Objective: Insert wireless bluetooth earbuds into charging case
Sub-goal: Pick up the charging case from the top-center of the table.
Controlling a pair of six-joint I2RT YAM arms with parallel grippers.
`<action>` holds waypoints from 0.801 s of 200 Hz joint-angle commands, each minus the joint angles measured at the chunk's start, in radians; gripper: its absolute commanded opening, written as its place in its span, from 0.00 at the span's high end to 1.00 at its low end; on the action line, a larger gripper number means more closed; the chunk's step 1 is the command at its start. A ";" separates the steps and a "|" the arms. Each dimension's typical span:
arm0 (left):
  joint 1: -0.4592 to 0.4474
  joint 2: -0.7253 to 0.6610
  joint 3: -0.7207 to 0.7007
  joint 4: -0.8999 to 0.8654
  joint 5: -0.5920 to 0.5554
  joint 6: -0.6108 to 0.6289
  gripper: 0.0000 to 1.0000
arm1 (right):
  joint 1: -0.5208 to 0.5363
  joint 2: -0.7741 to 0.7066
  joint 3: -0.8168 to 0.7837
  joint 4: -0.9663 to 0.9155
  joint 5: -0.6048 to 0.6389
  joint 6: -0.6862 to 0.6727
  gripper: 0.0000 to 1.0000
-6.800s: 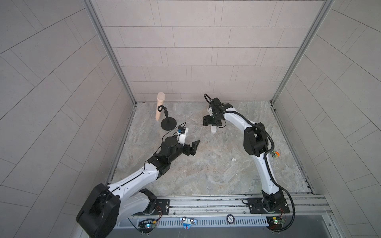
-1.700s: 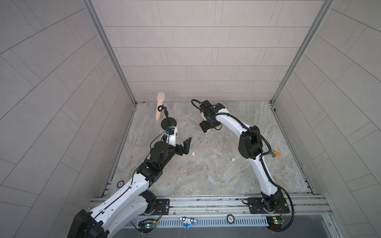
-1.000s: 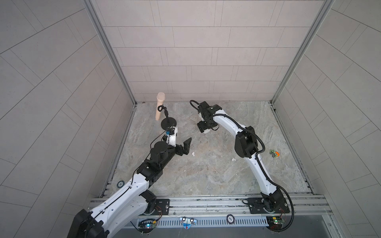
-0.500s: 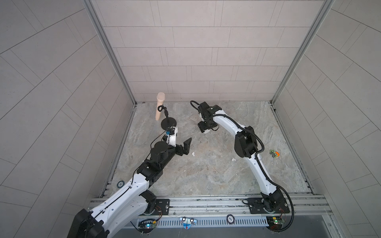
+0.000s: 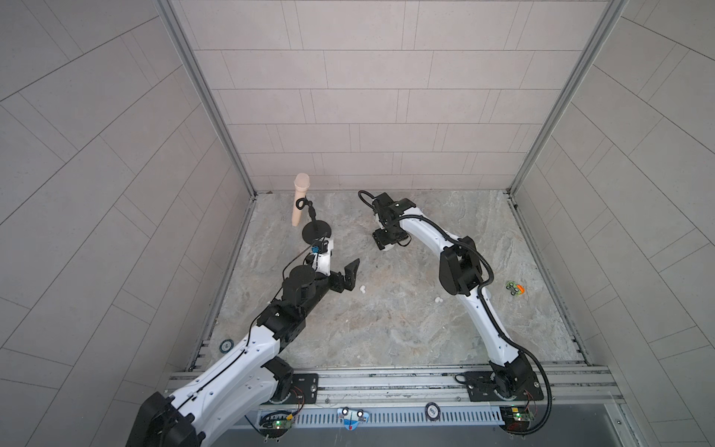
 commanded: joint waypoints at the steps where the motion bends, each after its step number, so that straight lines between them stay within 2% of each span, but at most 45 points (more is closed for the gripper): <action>1: 0.006 -0.006 -0.009 0.006 -0.004 -0.008 0.00 | -0.001 0.011 0.020 -0.013 0.015 0.013 0.26; 83: 0.006 -0.005 -0.010 0.008 -0.004 -0.008 0.00 | -0.002 -0.029 0.021 -0.017 0.021 0.012 0.25; 160: 0.005 -0.002 -0.006 0.008 -0.002 -0.007 0.00 | -0.002 -0.037 0.021 -0.027 0.018 0.012 0.30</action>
